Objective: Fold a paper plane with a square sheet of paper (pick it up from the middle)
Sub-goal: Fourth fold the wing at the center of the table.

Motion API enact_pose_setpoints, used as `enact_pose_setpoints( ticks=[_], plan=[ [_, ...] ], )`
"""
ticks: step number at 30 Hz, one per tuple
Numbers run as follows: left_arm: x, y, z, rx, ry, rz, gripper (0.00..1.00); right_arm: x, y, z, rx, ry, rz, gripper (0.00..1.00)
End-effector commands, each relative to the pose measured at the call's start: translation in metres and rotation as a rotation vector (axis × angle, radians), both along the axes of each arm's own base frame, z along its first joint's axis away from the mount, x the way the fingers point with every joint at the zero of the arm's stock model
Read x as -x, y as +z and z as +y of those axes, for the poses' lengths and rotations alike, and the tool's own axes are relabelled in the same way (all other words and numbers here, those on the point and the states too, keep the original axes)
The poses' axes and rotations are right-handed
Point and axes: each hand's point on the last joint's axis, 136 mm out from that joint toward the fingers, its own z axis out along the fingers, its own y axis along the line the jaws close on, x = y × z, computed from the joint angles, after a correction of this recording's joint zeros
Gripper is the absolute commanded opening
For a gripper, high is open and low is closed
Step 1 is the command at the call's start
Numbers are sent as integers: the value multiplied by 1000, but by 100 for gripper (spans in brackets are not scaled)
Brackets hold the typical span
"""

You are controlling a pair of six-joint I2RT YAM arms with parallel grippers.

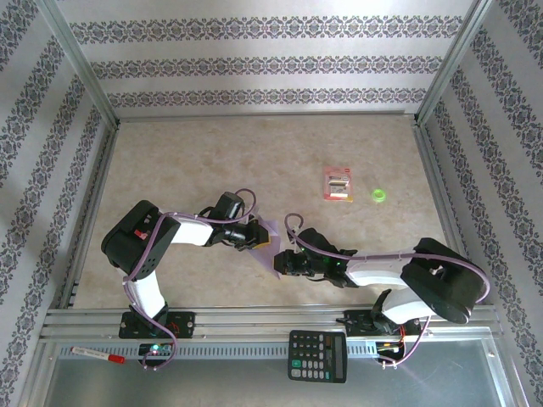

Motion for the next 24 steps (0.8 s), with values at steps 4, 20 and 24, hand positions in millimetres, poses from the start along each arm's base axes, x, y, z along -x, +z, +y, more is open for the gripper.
enact_pose_setpoints(
  ticks=[4, 20, 24],
  plan=[
    [7, -21, 19, -84, 25, 47, 14, -1, -5, 2, -9, 19, -10, 8],
    [8, -21, 19, -88, 22, 48, 14, -4, -12, -6, 25, 9, -6, 7],
    [7, -21, 20, -90, 23, 46, 14, -5, -15, -8, 34, 11, -2, 7]
  ],
)
